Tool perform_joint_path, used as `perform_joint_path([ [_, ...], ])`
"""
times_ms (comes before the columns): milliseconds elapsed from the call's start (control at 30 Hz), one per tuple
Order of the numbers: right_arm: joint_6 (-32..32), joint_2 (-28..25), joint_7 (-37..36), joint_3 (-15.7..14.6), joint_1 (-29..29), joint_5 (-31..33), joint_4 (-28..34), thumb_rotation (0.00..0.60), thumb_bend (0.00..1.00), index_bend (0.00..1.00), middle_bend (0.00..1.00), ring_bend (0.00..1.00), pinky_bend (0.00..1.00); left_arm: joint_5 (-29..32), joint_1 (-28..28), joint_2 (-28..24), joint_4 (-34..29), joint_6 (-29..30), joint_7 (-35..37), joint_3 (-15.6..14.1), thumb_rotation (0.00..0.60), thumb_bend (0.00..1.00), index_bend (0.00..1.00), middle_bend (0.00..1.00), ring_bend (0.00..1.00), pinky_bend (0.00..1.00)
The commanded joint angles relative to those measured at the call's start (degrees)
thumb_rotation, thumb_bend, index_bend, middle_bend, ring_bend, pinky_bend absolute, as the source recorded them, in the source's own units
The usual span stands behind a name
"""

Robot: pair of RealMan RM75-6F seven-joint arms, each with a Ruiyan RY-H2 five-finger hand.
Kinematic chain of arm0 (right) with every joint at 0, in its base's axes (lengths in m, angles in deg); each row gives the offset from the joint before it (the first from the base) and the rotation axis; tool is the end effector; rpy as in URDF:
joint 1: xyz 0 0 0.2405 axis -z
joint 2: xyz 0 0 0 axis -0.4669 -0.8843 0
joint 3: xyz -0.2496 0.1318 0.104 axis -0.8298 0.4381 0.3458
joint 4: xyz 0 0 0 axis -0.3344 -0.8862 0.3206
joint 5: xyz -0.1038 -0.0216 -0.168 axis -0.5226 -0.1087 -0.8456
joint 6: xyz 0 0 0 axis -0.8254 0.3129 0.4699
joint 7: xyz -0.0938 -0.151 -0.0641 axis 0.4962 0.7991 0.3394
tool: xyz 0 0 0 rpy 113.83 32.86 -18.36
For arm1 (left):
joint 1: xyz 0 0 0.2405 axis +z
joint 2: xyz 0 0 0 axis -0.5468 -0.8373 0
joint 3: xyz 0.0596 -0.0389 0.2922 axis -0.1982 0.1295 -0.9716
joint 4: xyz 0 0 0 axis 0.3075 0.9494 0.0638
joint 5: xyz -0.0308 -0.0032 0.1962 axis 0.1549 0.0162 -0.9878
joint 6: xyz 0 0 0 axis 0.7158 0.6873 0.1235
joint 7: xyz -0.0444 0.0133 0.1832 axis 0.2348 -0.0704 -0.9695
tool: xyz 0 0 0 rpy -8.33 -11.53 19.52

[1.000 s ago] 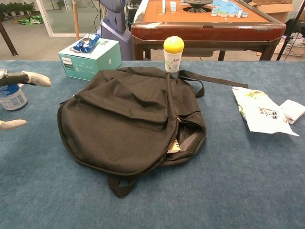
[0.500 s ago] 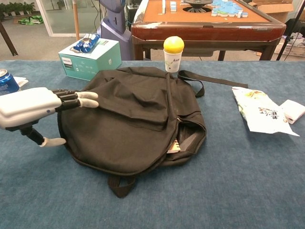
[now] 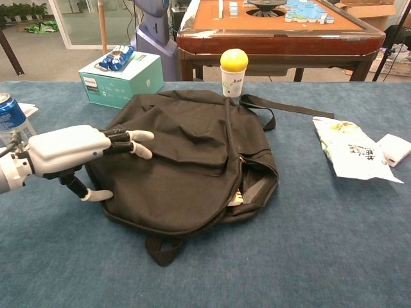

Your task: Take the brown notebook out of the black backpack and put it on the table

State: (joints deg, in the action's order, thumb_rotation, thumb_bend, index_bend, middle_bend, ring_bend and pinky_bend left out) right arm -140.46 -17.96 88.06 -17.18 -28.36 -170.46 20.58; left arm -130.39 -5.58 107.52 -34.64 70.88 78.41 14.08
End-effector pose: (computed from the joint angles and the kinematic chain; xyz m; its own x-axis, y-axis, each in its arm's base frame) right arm -0.3095 -0.2010 0.2514 0.4420 0.0465 0.8958 -0.8967 -0.0020 0.4425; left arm -0.2204 0.3809 -0.0452 0.5618 0.1713 0.8094 0.6600 -0.6827 -0.3136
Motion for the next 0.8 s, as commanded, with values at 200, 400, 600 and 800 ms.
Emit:
perform_joint_path([
  [200,-0.3,-0.1,-0.5,-0.1,0.3,-0.1,-0.4,0.600,0.28,0.36,0.33,0.24,0.22,4.2,-0.4,1.6,-0.5,0.2,5.1,1.7,0.600,0.30,0.37,0.03,0.06,0.08],
  [400,-0.1,0.1,-1.1,-0.1,0.3,-0.1,-0.9,0.600,0.28,0.36,0.33,0.24,0.22,6.3,-0.3,1.5,-1.9,0.7,8.1,2.3,0.600,0.49,0.48,0.08,0.07,0.08],
  [600,0.6,0.3,-1.3,-0.2,-0.1,-0.8,-1.3,0.600,0.28,0.36,0.33,0.24,0.22,9.6,-0.3,0.6,-5.9,-0.9,9.6,3.5,0.600,0.70,0.60,0.12,0.10,0.08],
  [800,2.0,-0.1,-1.4,-0.9,-0.9,-2.3,-1.3,0.600,0.28,0.36,0.33,0.24,0.22,14.4,0.2,-0.8,-11.7,-2.1,9.0,6.1,0.600,0.79,0.70,0.18,0.13,0.08],
])
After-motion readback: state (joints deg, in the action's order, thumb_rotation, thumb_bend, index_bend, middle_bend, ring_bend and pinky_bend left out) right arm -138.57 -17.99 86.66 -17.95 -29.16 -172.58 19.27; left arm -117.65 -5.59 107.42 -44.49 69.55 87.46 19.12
